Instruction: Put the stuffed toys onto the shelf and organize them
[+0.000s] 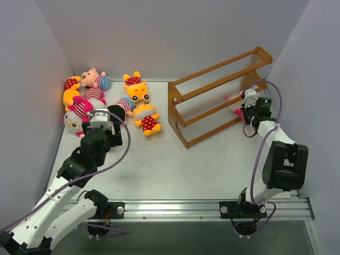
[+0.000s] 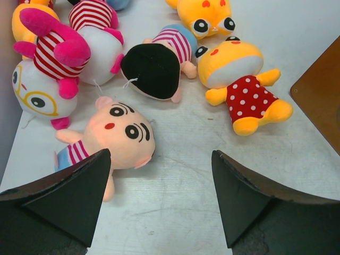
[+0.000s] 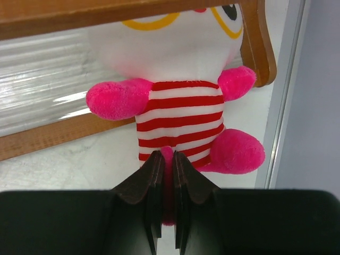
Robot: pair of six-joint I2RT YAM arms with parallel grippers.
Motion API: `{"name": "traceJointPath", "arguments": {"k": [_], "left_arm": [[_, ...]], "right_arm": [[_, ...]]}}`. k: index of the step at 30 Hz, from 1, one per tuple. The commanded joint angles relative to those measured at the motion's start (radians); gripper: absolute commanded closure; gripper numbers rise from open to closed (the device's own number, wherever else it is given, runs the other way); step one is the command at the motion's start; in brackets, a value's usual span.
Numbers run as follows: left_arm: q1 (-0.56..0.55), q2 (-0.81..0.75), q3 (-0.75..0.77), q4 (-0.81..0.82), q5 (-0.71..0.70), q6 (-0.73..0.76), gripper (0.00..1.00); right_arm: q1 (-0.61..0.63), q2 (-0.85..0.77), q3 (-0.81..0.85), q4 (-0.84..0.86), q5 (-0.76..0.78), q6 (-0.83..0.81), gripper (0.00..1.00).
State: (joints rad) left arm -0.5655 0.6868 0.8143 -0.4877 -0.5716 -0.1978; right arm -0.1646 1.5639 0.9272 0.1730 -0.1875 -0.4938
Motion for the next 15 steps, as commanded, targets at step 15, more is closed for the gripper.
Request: {"name": "traceJointPath", "arguments": {"k": [15], "left_arm": [[0.046, 0.017, -0.035, 0.104, -0.025, 0.032, 0.15]], "right_arm": [[-0.079, 0.113, 0.121, 0.189, -0.178, -0.029, 1.0]]}}
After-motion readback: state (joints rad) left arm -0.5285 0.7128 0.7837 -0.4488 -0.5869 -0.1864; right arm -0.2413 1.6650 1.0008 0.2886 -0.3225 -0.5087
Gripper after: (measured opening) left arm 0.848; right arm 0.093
